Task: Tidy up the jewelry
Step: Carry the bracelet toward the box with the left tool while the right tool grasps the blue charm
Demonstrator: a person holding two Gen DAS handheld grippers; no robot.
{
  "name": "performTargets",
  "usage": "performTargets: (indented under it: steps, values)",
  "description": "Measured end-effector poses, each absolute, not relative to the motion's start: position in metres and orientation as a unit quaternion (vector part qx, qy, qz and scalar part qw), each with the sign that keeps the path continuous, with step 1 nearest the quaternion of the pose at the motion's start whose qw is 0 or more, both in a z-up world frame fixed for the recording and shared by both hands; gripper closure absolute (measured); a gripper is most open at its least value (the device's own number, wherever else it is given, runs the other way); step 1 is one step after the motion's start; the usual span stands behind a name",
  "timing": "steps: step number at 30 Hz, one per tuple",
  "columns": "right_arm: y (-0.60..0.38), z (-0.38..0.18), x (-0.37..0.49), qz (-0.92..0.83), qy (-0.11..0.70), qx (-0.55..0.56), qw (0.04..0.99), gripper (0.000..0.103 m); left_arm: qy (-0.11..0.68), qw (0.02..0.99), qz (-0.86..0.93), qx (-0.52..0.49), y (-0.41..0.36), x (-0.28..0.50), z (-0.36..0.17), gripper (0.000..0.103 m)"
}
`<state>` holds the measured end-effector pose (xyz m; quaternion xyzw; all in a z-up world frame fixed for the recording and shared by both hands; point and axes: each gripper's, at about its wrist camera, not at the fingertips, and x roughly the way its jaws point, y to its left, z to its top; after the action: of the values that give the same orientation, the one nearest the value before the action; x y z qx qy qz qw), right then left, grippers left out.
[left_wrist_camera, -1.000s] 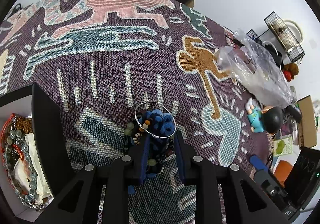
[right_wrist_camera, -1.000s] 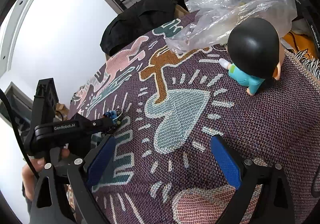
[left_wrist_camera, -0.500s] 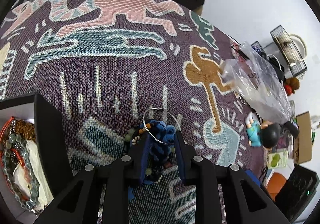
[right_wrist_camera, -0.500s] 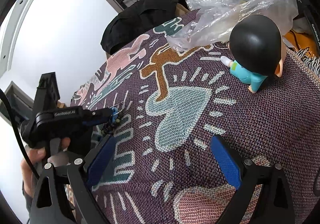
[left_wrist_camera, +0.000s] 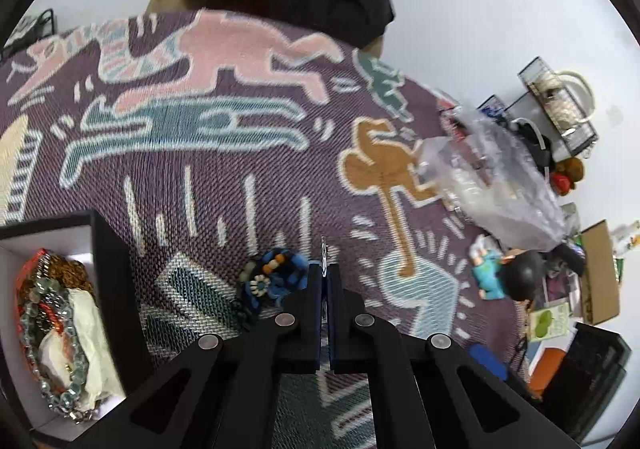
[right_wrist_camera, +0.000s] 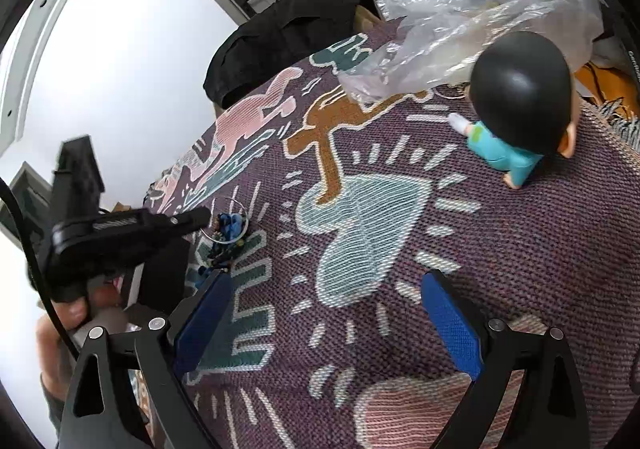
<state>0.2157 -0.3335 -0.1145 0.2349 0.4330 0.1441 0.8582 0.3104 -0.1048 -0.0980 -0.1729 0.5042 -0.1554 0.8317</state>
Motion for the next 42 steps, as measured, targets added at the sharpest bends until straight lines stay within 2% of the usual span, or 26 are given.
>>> performTargets:
  steps: [7, 14, 23, 31, 32, 34, 35, 36, 39, 42]
  values:
    - [-0.309, -0.109, 0.227, 0.167, 0.436, 0.221, 0.856, 0.007, 0.464, 0.855, -0.164, -0.165, -0.093, 0.298, -0.064, 0.102]
    - [-0.278, -0.105, 0.253, 0.193, 0.450, 0.202, 0.848, 0.015, 0.448, 0.864, -0.157, -0.166, -0.074, 0.293, -0.054, 0.102]
    - [-0.228, -0.106, 0.288, 0.207, 0.480, 0.121, 0.844, 0.026, 0.441, 0.867, -0.143, -0.183, -0.046, 0.291, -0.053, 0.102]
    - [-0.195, -0.111, 0.308, 0.200, 0.494, 0.033, 0.845, 0.028, 0.436, 0.868, -0.135, -0.194, -0.024, 0.287, -0.050, 0.102]
    - [-0.192, -0.113, 0.311, 0.198, 0.497, 0.025, 0.845, 0.034, 0.436, 0.869, -0.134, -0.195, -0.023, 0.286, -0.049, 0.102]
    - [-0.186, -0.120, 0.316, 0.192, 0.510, 0.005, 0.838, 0.056, 0.434, 0.869, -0.135, -0.196, -0.020, 0.285, -0.048, 0.102]
    - [-0.184, -0.121, 0.316, 0.196, 0.514, 0.003, 0.835, 0.072, 0.434, 0.869, -0.135, -0.196, -0.019, 0.284, -0.047, 0.102]
    - [-0.183, -0.120, 0.315, 0.206, 0.508, 0.004, 0.837, 0.078, 0.433, 0.869, -0.135, -0.197, -0.018, 0.283, -0.047, 0.102]
    - [-0.180, -0.108, 0.309, 0.206, 0.489, -0.020, 0.847, 0.091, 0.431, 0.870, -0.135, -0.197, -0.015, 0.280, -0.045, 0.102]
    - [-0.184, -0.093, 0.302, 0.212, 0.471, -0.015, 0.856, 0.092, 0.429, 0.871, -0.135, -0.199, -0.012, 0.278, -0.044, 0.102]
